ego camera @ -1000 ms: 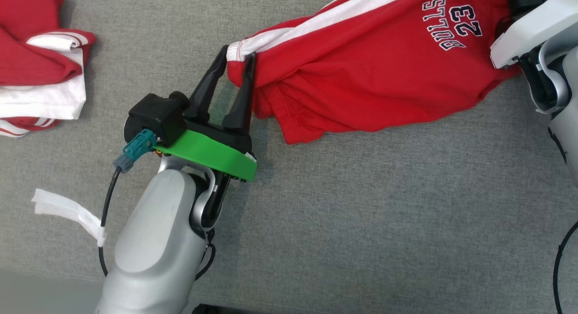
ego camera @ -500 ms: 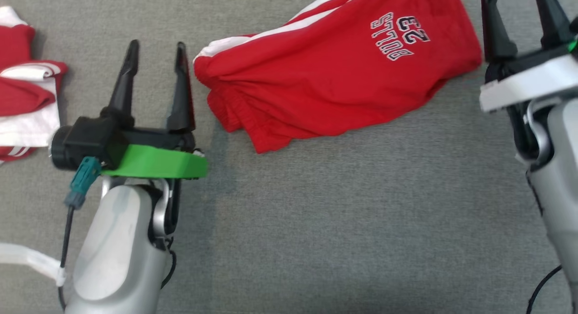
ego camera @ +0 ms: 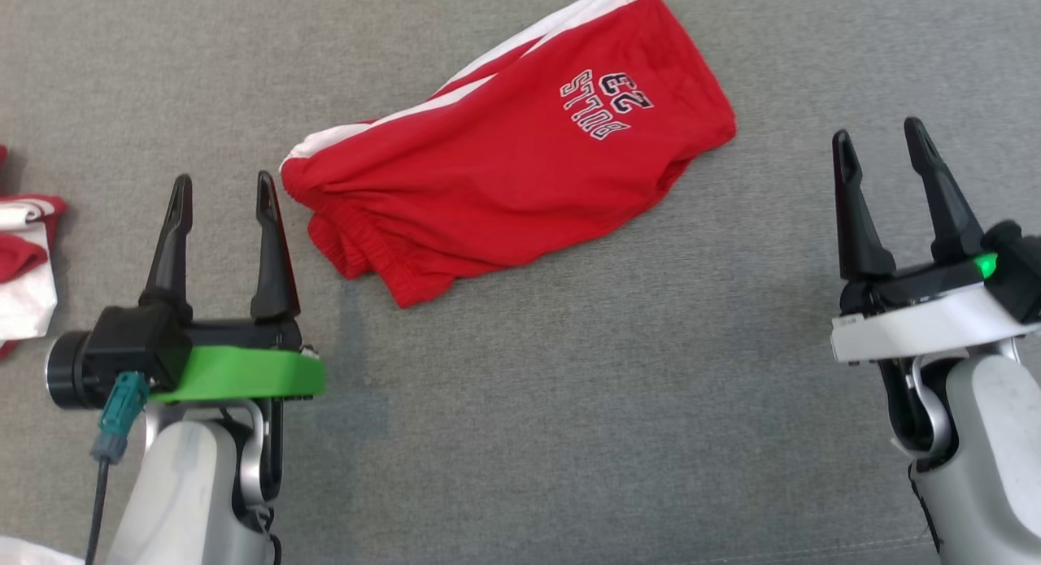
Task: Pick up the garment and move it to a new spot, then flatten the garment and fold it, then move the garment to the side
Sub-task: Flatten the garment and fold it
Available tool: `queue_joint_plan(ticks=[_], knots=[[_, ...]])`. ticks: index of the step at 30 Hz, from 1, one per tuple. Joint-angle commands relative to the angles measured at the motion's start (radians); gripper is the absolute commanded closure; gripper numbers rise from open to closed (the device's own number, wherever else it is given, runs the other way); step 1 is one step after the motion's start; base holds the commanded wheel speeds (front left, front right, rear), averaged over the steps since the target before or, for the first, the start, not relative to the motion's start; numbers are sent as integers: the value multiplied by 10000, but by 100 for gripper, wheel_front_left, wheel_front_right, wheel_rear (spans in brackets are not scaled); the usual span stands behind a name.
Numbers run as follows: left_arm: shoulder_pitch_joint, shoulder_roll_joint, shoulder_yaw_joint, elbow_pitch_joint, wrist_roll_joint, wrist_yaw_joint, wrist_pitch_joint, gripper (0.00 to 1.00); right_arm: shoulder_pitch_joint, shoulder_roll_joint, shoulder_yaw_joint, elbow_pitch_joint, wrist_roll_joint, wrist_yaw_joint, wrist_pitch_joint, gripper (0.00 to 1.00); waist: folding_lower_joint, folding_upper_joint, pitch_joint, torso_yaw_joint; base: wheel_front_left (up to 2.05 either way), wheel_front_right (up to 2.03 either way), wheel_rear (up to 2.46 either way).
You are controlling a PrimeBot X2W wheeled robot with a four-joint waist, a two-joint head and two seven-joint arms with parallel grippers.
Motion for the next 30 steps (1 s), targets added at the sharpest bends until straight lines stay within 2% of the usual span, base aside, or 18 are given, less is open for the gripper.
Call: queue_joint_plan(ticks=[1,7,19,30], knots=[[296,67,40,-18,86,63,-4,0,296,85,-69,-181,-79,-6,-47,0,0,0,-381,-390,0,0,0],[774,28,22,-39,69,130,-4,0,951,256,-203,-675,-184,-6,172,0,0,0,-563,-516,0,0,0],[895,-63,-61,-112,39,195,-5,0,1245,245,-365,-1136,-305,-6,486,0,0,0,-590,-464,0,0,0],[-26,-207,-314,-335,184,9,-4,0,402,-316,-342,-893,-164,-6,1118,0,0,0,523,197,0,0,0]])
